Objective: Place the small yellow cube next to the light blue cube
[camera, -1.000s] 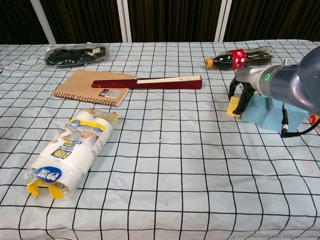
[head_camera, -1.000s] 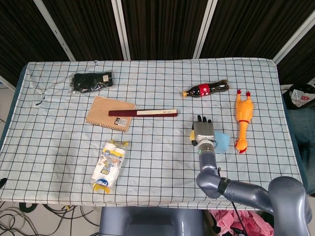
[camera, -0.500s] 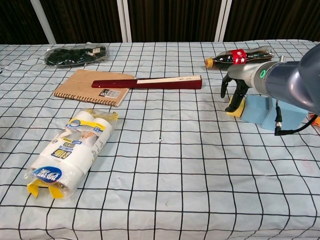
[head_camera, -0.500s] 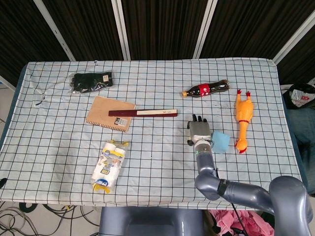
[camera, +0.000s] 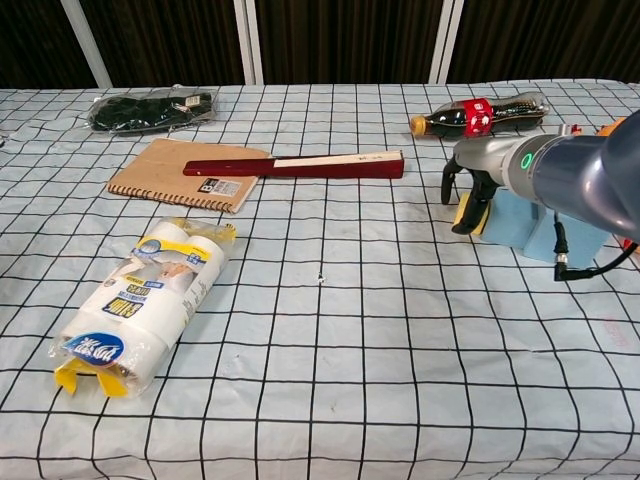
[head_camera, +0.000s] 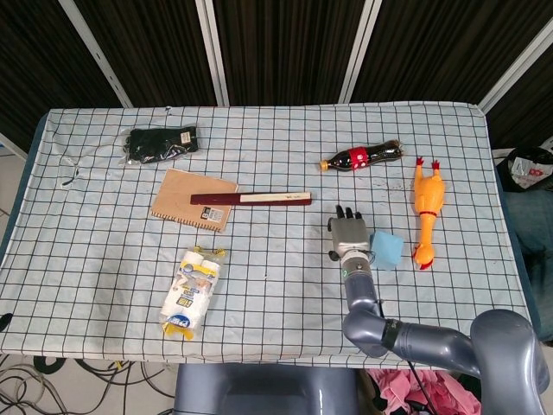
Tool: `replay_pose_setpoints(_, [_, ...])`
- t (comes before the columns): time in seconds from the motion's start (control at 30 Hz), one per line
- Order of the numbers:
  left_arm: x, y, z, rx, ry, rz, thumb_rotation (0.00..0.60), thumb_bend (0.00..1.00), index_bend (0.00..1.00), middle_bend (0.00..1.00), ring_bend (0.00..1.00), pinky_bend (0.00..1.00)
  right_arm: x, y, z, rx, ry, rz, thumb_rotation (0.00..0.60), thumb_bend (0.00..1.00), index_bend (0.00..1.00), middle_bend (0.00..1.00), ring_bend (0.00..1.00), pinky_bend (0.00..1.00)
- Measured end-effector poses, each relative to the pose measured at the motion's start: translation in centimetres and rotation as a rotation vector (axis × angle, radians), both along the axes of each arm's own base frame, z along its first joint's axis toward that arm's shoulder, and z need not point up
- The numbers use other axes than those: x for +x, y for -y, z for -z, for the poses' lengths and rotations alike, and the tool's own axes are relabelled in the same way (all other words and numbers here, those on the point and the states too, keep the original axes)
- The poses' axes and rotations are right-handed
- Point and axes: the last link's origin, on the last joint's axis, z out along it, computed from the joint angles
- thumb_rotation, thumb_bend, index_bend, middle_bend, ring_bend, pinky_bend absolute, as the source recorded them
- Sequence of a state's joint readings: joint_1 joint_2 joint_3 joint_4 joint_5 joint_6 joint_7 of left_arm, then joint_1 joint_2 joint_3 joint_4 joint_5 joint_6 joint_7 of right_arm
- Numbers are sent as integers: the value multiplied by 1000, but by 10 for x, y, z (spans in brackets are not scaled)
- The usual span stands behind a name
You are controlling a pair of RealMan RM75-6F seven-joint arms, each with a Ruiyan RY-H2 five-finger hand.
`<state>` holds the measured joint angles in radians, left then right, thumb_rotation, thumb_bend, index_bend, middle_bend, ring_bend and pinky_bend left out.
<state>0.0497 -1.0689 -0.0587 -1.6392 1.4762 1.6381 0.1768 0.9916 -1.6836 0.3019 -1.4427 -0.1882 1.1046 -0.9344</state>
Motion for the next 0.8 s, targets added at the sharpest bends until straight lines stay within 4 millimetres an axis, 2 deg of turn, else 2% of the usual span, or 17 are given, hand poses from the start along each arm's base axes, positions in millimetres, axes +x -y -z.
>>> replay_pose_setpoints(0.8, [0, 0, 0, 2, -3, -2, 600, 38, 201, 64, 0, 0, -11, -2, 0, 6, -6, 16, 600, 239, 319, 0, 0, 90])
